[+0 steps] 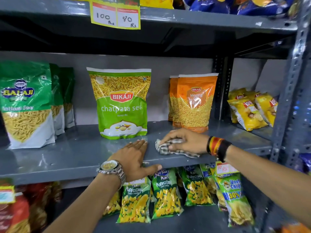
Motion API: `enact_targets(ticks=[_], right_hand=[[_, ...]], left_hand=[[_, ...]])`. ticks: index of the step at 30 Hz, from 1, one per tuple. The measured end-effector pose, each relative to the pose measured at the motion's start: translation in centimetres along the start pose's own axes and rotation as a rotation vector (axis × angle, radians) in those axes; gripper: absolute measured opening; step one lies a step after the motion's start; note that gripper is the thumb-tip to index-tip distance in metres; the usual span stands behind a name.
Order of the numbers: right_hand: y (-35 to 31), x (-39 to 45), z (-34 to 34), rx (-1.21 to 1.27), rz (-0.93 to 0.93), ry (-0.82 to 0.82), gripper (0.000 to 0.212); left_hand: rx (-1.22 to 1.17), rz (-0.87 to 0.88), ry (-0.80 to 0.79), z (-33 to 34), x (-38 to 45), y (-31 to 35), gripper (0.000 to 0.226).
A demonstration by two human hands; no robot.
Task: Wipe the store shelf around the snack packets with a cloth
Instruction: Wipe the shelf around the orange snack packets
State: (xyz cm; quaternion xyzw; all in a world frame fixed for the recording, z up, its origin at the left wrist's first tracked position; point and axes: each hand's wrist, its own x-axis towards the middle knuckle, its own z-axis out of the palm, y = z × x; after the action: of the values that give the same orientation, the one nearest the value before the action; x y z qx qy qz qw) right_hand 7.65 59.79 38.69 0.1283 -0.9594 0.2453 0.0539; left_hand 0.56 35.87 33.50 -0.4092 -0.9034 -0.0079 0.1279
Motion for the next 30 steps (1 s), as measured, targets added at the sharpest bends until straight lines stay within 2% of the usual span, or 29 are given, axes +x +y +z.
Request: enact_targets(ticks=[2, 4, 7, 10, 13, 17, 20, 23, 27, 30], right_hand=[[0.6, -1.3, -1.5, 0.041, 0.055, 0.038, 0.030], [2.1, -2.1, -2.8, 0.038, 0.137, 0.162, 0.029], [3.3, -2.9, -1.8, 0.002, 0.210, 0.238, 0.027], [1.1, -3.8, 0.3, -0.007, 0.114, 0.168, 0.028], [-1.1, -4.3, 0.0, 0.020, 0.032, 0.073, 0.028], [1.4, -3.1, -1.6, 0.023, 0.153, 0.282, 0.026], [2.5, -2.4, -0.1, 0.013, 0.227, 0.326, 0.024], [-0.5, -1.7, 2.7, -0.018, 0.099, 0.294, 0.024], [-6.3, -2.8, 5.3, 0.078, -0.077, 0.215, 0.024], [-8.9, -6.1, 8.1, 0.095, -0.205, 0.228, 0.025]], left_hand=[[-0.002, -0.005, 0.000, -0.1, 0.0, 0.0, 0.133], [0.008, -0.017, 0.006, -0.1, 0.1, 0.0, 0.133], [0.012, -0.024, -0.006, -0.4, -0.1, 0.4, 0.123], [-0.023, -0.034, -0.036, -1.2, -0.8, 0.5, 0.117], [0.008, -0.025, -0.002, -1.9, -2.1, -1.5, 0.108], [0.053, -0.095, -0.033, -1.9, -4.6, -4.6, 0.117], [0.018, -0.142, -0.040, -1.7, -5.5, -4.7, 0.124], [0.014, -0.148, -0.007, -1.7, -5.4, -4.9, 0.122], [-0.005, -0.169, -0.011, -1.8, -6.0, -4.4, 0.104], [0.036, -0.142, 0.127, -0.9, -8.1, -5.1, 0.092]])
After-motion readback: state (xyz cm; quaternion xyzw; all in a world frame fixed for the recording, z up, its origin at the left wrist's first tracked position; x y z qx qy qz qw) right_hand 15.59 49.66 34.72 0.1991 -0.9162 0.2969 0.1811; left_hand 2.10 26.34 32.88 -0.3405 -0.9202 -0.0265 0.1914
